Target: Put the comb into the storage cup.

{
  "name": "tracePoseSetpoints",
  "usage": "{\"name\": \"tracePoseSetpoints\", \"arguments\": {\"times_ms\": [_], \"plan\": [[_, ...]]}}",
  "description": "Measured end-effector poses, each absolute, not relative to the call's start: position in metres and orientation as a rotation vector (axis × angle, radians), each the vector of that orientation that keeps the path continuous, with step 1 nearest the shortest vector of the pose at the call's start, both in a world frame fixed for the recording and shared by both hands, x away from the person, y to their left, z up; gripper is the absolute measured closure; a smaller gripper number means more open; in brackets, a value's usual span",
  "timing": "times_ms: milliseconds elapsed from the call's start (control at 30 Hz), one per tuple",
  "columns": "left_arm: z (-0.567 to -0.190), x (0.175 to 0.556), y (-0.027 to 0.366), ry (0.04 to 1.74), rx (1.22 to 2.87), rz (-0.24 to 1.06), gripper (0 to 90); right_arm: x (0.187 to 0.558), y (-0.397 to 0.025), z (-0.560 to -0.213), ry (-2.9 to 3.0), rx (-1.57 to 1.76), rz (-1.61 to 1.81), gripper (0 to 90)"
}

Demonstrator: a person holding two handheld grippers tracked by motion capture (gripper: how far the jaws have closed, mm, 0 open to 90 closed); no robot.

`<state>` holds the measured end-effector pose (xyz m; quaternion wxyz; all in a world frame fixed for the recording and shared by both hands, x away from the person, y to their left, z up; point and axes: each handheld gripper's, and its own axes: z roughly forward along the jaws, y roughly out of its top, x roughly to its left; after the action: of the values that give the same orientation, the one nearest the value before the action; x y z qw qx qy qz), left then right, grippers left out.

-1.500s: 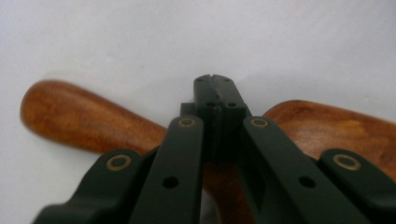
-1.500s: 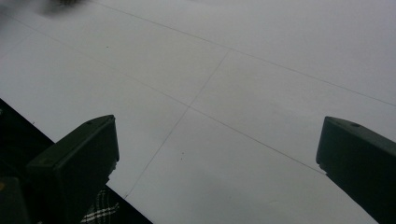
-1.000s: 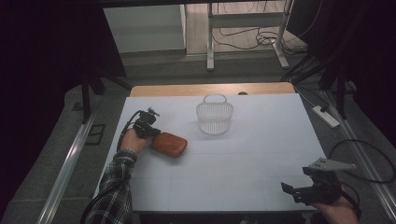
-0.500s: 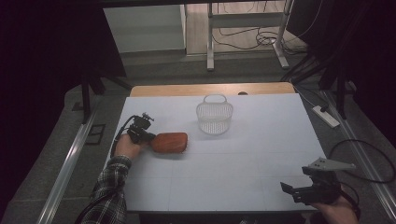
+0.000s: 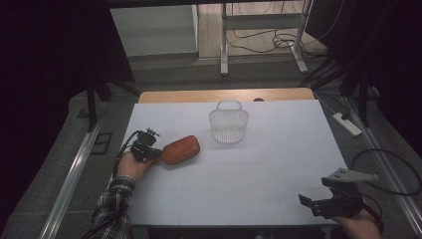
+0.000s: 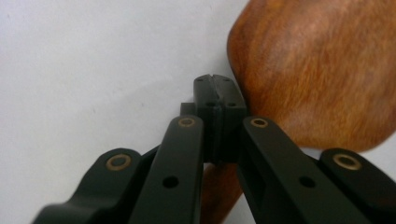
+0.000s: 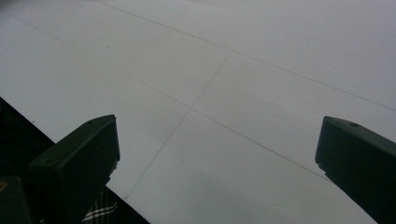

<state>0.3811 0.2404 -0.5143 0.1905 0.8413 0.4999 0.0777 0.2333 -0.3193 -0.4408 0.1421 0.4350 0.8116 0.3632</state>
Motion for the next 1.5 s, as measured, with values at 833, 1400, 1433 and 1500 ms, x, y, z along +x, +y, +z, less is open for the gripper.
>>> {"name": "tracePoseSetpoints", "arguments": {"times_ms": [833,1400,1433,1500], "plan": [[-0.509,0.341,0.232,1.446,2.313,0.190,89.4,0.233,-0.319,-0.440,2.350,1.235,1.056,0.0],[-0.508,0.329,0.216,1.445,2.332,0.156,89.4,0.233,-0.318,-0.441,2.355,1.230,1.050,0.1],[-0.508,0.329,0.215,1.446,2.333,0.159,89.4,0.233,-0.318,-0.441,2.355,1.230,1.049,0.1],[-0.507,0.329,0.216,1.451,2.327,0.166,89.3,0.233,-0.318,-0.441,2.355,1.230,1.049,0.1]]}}
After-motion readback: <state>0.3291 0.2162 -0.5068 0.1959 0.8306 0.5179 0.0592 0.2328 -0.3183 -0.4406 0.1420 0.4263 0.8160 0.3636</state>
